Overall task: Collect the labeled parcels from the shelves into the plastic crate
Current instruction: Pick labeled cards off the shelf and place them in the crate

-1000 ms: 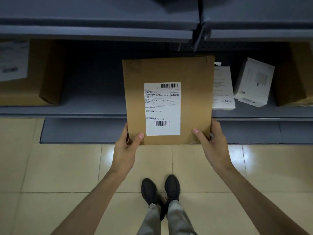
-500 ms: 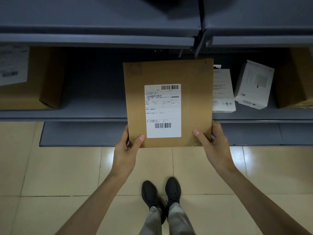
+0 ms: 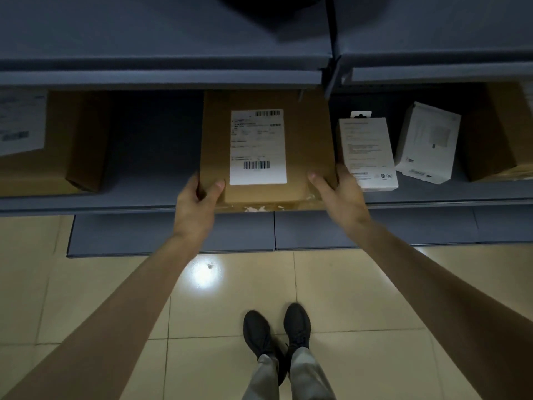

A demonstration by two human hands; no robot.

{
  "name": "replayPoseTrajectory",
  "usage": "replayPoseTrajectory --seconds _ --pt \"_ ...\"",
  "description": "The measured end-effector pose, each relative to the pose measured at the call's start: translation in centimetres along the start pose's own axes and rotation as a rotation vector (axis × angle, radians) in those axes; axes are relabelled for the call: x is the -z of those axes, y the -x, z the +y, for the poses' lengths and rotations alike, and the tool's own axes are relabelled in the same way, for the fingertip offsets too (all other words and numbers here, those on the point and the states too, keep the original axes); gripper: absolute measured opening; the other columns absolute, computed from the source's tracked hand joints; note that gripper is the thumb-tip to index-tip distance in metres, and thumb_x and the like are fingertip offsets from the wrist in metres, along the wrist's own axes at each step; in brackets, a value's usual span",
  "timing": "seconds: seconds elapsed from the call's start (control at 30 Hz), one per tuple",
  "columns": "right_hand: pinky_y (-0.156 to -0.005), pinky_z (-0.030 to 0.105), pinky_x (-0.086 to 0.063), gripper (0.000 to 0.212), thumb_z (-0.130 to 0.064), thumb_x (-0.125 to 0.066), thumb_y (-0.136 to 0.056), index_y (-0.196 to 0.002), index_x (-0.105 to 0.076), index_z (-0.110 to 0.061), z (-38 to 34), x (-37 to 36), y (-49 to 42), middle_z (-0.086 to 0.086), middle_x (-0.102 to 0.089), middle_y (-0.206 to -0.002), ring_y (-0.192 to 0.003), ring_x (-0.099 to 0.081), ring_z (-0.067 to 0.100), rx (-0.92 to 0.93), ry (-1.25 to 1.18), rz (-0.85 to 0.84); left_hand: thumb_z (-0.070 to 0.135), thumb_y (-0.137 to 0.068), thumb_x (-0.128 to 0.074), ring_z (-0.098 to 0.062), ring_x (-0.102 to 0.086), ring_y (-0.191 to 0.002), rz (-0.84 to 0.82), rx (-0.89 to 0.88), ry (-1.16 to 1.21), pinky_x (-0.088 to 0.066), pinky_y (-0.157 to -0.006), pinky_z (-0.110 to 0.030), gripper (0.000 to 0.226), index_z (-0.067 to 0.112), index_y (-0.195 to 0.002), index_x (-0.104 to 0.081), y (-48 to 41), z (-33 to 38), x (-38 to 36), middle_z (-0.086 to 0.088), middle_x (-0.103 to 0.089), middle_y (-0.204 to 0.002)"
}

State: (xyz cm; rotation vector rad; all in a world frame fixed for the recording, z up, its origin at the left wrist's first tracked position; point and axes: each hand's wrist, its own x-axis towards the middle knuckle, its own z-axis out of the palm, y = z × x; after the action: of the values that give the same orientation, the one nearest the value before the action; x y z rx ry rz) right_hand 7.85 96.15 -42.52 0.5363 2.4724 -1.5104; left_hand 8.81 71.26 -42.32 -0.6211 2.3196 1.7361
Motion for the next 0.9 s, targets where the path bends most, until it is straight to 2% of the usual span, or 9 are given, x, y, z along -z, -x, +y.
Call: replayPoseTrajectory --seconds 0.17,0.27,0.37,0.47,0.57,0.7,0.8,0.87,0.9 --pt "-0.083 0.028 -0.041 0.051 -0.047 -0.055 -0.097 -0.134 -0.045 -0.013 -1.9 -1.3 -2.9 -0.003 -0.053 -0.11 -0.096 -0.051 0.015 -0.027 0.078 -0.041 0.026 -0.102 -0.059 -0.008 -0.061 -0.09 0.042 -0.004 -0.031 -0.045 -0.069 -0.007 0.026 0.015 -0.125 -0.058 -2.7 0.6 1.0 0.009 -0.064 -0.098" --pt "-0.081 0.03 -0.041 0.058 -0.051 -0.052 -0.097 -0.14 -0.039 -0.015 -3.2 -1.9 -4.0 0.001 -0.054 -0.119 -0.101 -0.053 0.018 -0.054 0.116 -0.059 0.027 -0.101 -0.06 -0.01 -0.063 -0.1 0.027 0.011 -0.004 -0.048 -0.084 -0.014 0.035 0.015 -0.134 -0.056 -4.1 1.1 1.6 0.003 -0.066 -0.113" --pt "-0.08 0.027 -0.038 0.059 -0.048 -0.052 -0.098 -0.144 -0.036 -0.014 -4.0 -2.1 -4.8 0.004 -0.054 -0.132 -0.108 -0.053 0.017 -0.053 0.099 -0.075 0.027 -0.1 -0.062 -0.02 -0.063 -0.113 0.035 0.038 0.034 -0.048 -0.102 -0.03 0.039 0.013 -0.137 -0.057 -5.3 1.5 2.0 -0.001 -0.067 -0.12" --pt "-0.083 0.027 -0.038 0.061 -0.048 -0.052 -0.098 -0.146 -0.034 -0.015 -4.3 -2.0 -5.1 0.006 -0.052 -0.138 -0.119 -0.054 0.023 -0.06 0.093 -0.096 0.025 -0.101 -0.062 -0.022 -0.063 -0.114 0.037 0.05 0.048 -0.048 -0.097 -0.027 0.038 0.012 -0.136 -0.057 -5.6 1.7 2.0 -0.001 -0.066 -0.118" --pt "-0.083 0.028 -0.039 0.062 -0.048 -0.051 -0.099 -0.147 -0.031 -0.016 -4.3 -1.8 -5.2 0.006 -0.051 -0.139 -0.121 -0.054 0.024 -0.059 0.107 -0.114 0.027 -0.101 -0.061 -0.017 -0.059 -0.11 0.042 0.058 0.008 -0.044 -0.09 -0.021 0.04 0.015 -0.138 -0.054 -5.3 2.2 1.8 0.002 -0.063 -0.118" --pt "-0.088 0.035 -0.046 0.066 -0.058 -0.047 -0.097 -0.146 -0.033 -0.016 -4.5 -1.3 -5.3 0.007 -0.053 -0.136 -0.117 -0.056 0.027 -0.061 0.231 -0.161 0.032 -0.098 -0.065 -0.02 -0.057 -0.111 0.12 0.095 -0.139 -0.044 -0.092 -0.029 0.048 0.013 -0.14 -0.052 -5.3 3.3 1.8 -0.003 -0.06 -0.123" --pt "-0.094 0.039 -0.048 0.075 -0.069 -0.038 -0.094 -0.146 -0.037 -0.014 -4.4 0.0 -5.3 0.008 -0.056 -0.133 -0.114 -0.057 0.029 -0.047 0.443 -0.213 0.038 -0.099 -0.06 -0.028 -0.059 -0.108 0.134 0.097 -0.375 -0.045 -0.083 -0.034 0.046 0.011 -0.136 -0.054 -4.9 4.0 1.6 -0.013 -0.061 -0.124" --pt "-0.094 0.041 -0.047 0.073 -0.066 -0.033 -0.097 -0.146 -0.036 -0.012 -4.1 1.6 -5.1 0.011 -0.056 -0.132 -0.116 -0.056 0.031 0.049 0.599 -0.207 0.042 -0.102 -0.053 -0.03 -0.059 -0.103 0.126 0.045 -0.584 -0.046 -0.078 -0.038 0.047 0.009 -0.135 -0.053 -4.2 4.3 1.4 -0.017 -0.06 -0.122" --pt "-0.093 0.041 -0.046 0.07 -0.064 -0.033 -0.098 -0.146 -0.037 -0.012 -3.9 2.7 -4.9 0.012 -0.054 -0.133 -0.117 -0.054 0.032 0.117 0.682 -0.194 0.045 -0.103 -0.05 -0.034 -0.06 -0.109 0.132 0.003 -0.695 -0.048 -0.081 -0.042 0.049 0.009 -0.136 -0.051 -3.7 4.5 1.2 -0.02 -0.059 -0.125"
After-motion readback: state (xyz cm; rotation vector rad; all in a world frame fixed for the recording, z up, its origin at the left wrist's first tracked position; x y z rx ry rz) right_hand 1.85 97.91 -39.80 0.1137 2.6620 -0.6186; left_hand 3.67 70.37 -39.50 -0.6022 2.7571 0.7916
